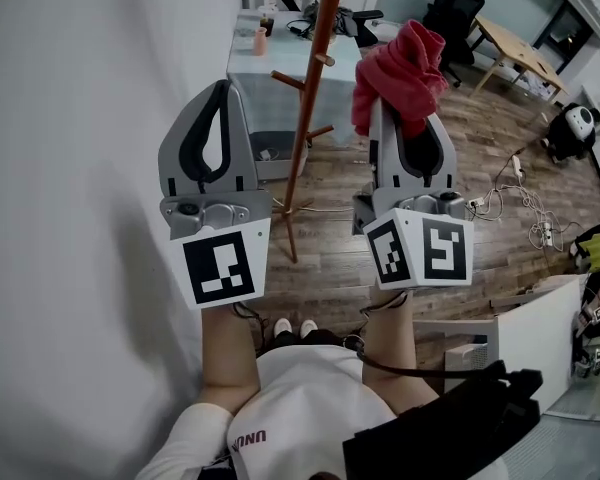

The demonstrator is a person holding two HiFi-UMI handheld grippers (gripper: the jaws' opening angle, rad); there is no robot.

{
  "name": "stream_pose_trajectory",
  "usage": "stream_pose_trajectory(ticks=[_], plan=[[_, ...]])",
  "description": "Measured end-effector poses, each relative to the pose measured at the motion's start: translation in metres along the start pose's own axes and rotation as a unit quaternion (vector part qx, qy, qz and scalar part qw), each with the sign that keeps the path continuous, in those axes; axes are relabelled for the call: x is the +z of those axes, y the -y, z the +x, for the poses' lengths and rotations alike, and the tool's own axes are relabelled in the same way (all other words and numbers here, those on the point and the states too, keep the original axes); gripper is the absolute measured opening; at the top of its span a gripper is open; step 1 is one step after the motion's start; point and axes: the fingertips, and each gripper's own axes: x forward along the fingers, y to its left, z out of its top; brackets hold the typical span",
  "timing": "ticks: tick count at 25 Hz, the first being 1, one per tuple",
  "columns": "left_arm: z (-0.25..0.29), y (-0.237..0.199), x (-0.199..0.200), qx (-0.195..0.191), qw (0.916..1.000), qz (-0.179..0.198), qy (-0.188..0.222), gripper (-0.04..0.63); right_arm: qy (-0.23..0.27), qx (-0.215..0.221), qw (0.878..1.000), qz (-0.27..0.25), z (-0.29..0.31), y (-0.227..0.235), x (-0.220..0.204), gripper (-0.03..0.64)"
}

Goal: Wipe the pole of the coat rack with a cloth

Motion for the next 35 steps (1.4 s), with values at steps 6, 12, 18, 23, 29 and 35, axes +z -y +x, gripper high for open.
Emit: stream_pose_trajectory(ticks=[6, 12, 18, 23, 29, 35], plan=[[0.003, 0.01, -0.015, -0.018, 0.9996, -0.017, -0.013, 0.013, -0.01, -0.013, 1.0, -0.024, -0.002, 0.003, -0.005, 0.114], [0.012, 0.011, -0.027, -0.022, 0.9992, -0.028, -0.016, 0.013, -0.001, -0.015, 1.0, -0.023, 0.009, 0.011, -0.011, 0.114], [0.04, 0.008, -0.036, -0.013, 0.9998, -0.014, -0.004, 0.014, 0.011, 0.002, 1.0, -0.006, 0.046, 0.027, -0.021, 0.114], [0.069, 0.01, -0.042, -0.004, 0.9998, -0.001, 0.017, 0.014, 0.028, 0.03, 0.999, 0.001, 0.081, 0.043, -0.022, 0.114], [0.086, 0.012, -0.048, 0.035, 0.9989, 0.006, 0.031, 0.014, 0.041, 0.073, 0.996, -0.005, 0.112, 0.058, -0.025, 0.114], [0.103, 0.017, -0.055, 0.073, 0.9968, 0.023, 0.026, 0.013, 0.057, 0.127, 0.99, -0.011, 0.143, 0.061, -0.025, 0.114]])
